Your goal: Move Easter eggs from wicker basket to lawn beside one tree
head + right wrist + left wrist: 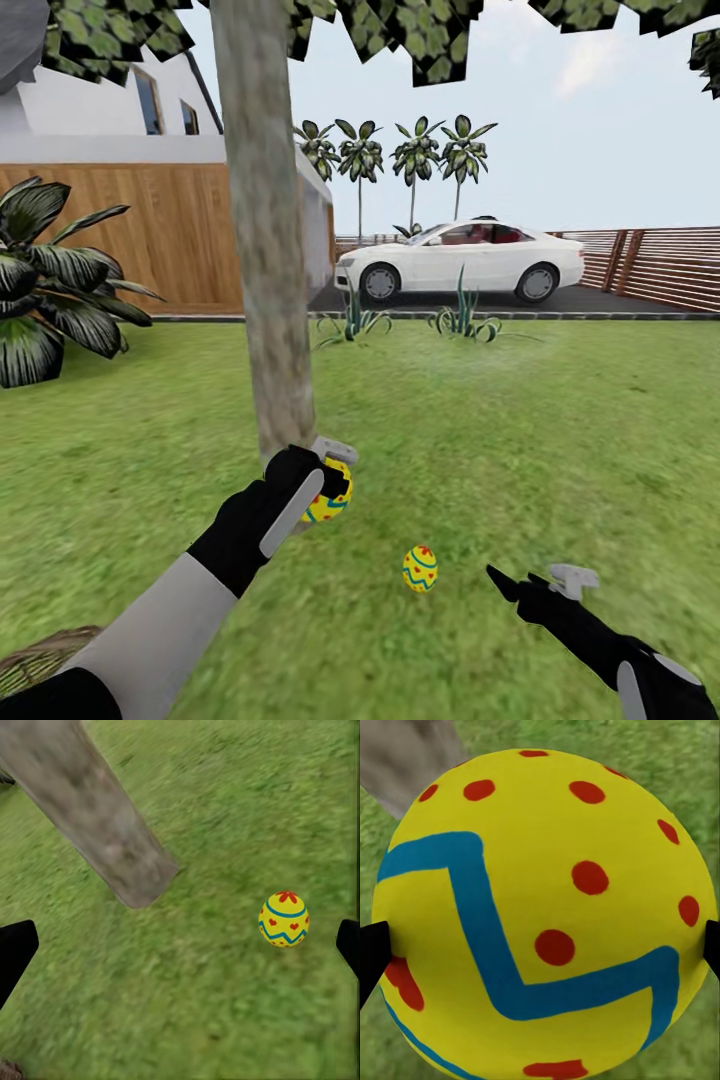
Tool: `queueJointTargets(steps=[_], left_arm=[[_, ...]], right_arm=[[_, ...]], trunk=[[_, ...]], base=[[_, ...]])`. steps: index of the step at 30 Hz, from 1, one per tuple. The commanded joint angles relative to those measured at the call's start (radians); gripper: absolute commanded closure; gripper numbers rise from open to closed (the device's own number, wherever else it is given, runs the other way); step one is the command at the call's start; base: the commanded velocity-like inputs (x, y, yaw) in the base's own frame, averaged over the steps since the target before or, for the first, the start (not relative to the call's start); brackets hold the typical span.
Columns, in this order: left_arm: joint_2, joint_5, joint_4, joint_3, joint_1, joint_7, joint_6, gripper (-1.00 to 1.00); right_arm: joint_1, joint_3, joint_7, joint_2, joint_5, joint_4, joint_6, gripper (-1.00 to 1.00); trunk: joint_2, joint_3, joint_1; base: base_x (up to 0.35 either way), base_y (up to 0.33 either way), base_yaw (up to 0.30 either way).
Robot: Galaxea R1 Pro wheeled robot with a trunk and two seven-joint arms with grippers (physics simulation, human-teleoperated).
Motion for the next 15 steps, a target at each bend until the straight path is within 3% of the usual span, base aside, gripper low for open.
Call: queueJointTargets(steps=[1,15], left_arm=[[0.000,0.010,0.004,-0.002,-0.001,0.012,0.003,1.00],[-0.006,0.011,0.057,-0.002,-0.003,0.010,0.003,1.00]], right_arm=[[-0.001,-0.002,0.004,0.001,-0.004,0.000,0.008,-1.00],[-0.001,0.002,0.003,0.000,-0.004,0.000,0.008,-1.00]], trunk=[[-0.001,-0.001,0.000],[-0.001,-0.001,0.000]], base=[[0.215,-0.254,0.000],[0.205,-0.260,0.000]])
